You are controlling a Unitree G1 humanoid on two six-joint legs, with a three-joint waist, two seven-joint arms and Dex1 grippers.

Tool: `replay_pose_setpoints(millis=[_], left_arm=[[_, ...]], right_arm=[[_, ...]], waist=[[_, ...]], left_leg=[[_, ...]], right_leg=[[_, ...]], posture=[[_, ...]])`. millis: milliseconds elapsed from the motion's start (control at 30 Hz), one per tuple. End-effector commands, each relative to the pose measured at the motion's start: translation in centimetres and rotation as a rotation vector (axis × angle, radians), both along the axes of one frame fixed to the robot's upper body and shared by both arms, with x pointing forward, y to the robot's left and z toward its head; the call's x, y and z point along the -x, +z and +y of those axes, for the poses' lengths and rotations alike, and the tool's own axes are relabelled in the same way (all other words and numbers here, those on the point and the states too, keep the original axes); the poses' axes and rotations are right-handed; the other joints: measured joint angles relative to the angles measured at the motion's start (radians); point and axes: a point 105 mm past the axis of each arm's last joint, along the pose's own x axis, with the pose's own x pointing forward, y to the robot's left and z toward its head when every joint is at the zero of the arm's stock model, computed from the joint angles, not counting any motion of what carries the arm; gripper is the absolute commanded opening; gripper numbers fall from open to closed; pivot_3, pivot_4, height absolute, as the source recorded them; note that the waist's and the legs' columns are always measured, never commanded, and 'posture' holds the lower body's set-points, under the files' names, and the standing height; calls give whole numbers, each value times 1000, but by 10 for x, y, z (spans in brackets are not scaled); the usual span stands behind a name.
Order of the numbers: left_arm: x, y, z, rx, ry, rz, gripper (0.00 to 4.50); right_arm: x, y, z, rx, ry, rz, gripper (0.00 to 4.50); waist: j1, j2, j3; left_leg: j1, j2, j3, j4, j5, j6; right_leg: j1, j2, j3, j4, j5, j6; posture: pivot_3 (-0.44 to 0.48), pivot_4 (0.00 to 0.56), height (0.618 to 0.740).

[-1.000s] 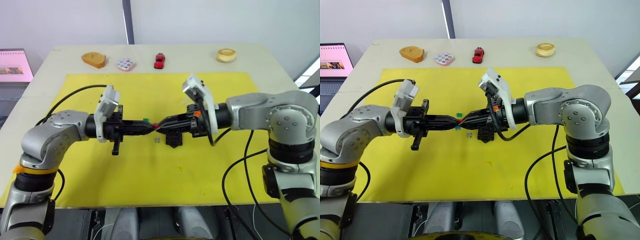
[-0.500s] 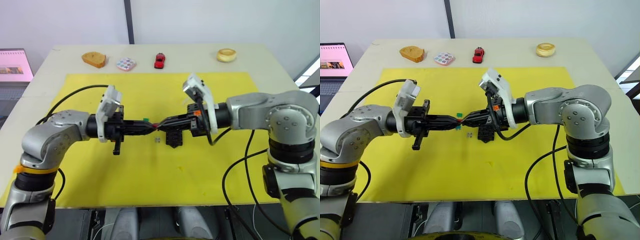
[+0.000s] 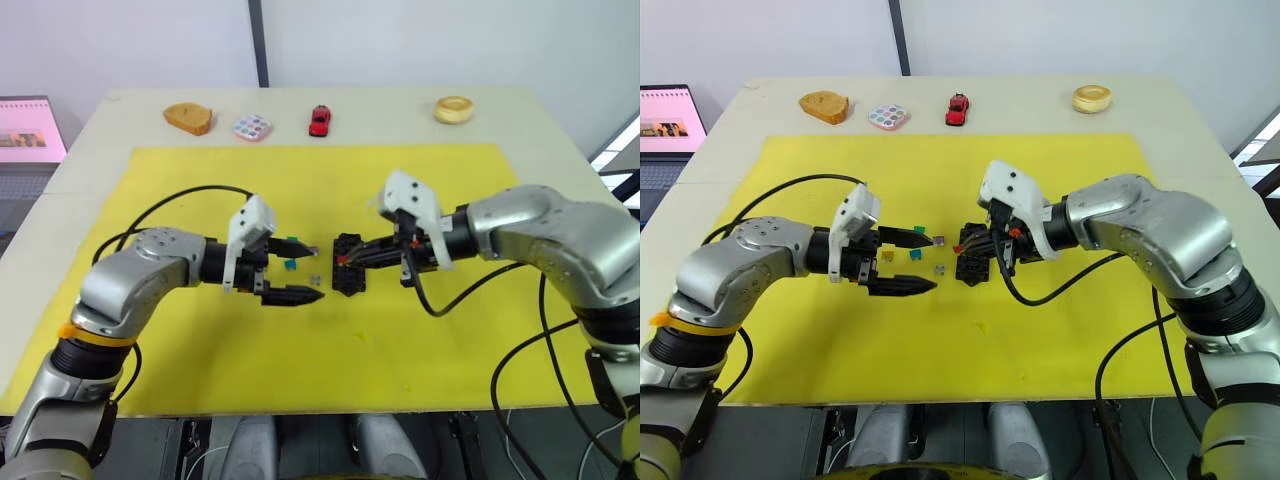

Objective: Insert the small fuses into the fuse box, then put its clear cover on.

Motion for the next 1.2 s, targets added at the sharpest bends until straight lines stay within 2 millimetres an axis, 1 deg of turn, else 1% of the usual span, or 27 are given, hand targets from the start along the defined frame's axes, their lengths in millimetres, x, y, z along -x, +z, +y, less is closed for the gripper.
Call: replay_pose_setpoints(millis=[33,133,233,367,700,1200], left_arm=[[-5,0,-6,-8,-23,-77,4449],[-11,-2,-10,-12,-30,-121,4449],[-14,-5,-12,-19,-46,-164,4449],[-16,-6,-16,-10,-59,-172,4449],[-15,-8,-20,-6,-84,-185,4449],[-10,-9,-20,1,-94,-184,4449]], right_arm=[[-1,0,-1,19,37,-77,0],[0,-8,-3,35,41,-79,0],[1,-11,-3,34,41,-78,0],[-2,-14,-6,41,25,-90,0],[-8,-19,-10,46,-6,-103,0],[-11,-28,-12,57,-21,-95,0]], waist=[[1,0,0],[4,0,0],[4,0,0],[3,0,0],[3,0,0],[3,0,0]], left_leg=[[0,0,0,0,0,0],[-1,0,0,1,0,0],[-1,0,0,1,0,0],[-1,0,0,1,0,0],[-1,0,-1,2,0,0],[-1,0,-1,2,0,0]], right_leg=[[0,0,0,0,0,0],[0,0,0,0,0,0],[0,0,0,0,0,0],[0,0,0,0,0,0],[0,0,0,1,0,0],[0,0,0,2,0,0]], posture=[[0,150,740],[0,150,740],[0,150,740],[0,150,740],[0,150,740],[0,150,740]])
